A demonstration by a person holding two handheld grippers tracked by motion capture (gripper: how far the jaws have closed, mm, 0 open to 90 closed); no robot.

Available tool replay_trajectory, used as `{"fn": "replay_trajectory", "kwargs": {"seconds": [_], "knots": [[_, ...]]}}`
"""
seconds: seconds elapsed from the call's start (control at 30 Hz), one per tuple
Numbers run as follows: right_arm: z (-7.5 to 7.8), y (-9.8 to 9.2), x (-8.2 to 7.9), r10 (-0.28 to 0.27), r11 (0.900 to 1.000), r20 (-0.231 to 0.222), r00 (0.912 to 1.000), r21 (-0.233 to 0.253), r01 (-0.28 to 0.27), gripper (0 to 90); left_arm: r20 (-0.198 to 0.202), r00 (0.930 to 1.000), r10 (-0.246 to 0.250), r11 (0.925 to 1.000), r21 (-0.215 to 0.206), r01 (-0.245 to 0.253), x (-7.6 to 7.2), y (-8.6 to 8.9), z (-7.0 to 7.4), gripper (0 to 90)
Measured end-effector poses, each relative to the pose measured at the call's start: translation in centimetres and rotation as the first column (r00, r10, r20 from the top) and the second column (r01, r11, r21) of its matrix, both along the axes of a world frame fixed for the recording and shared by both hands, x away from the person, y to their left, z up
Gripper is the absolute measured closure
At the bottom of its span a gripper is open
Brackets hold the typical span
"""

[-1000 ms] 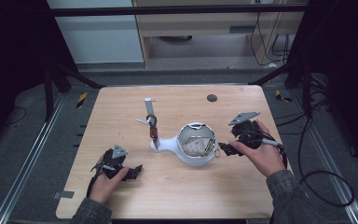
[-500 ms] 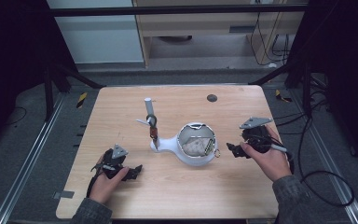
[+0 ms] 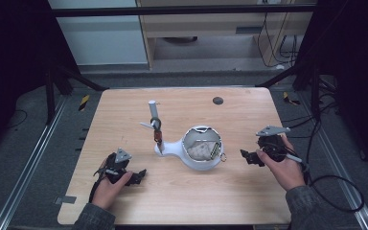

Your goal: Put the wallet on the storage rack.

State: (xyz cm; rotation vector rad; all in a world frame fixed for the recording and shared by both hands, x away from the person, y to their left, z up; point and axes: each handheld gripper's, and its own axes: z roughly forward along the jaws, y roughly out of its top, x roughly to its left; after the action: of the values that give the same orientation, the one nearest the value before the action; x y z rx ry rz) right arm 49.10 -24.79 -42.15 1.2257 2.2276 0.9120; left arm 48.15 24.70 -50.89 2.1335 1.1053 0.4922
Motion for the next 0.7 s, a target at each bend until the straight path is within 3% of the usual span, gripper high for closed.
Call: {"fn": "replay_trajectory", "kwargs": {"seconds": [0.33, 0.7], "knots": [[-1.6, -1.7, 0.0, -0.064, 0.996, -0.023, 0.9977, 0.053, 0.066, 8.7, 0.0, 1.0, 0.0, 1.0, 0.0, 0.0, 0.0, 0.0, 0.0, 0.0], [-3.3, -2.7, -0.1, -0.106, 0.991, -0.051, 0.9931, 0.075, 0.11, 8.1, 0.0, 1.0, 0.0, 1.0, 0.0, 0.0, 0.0, 0.0, 0.0, 0.0]]}}
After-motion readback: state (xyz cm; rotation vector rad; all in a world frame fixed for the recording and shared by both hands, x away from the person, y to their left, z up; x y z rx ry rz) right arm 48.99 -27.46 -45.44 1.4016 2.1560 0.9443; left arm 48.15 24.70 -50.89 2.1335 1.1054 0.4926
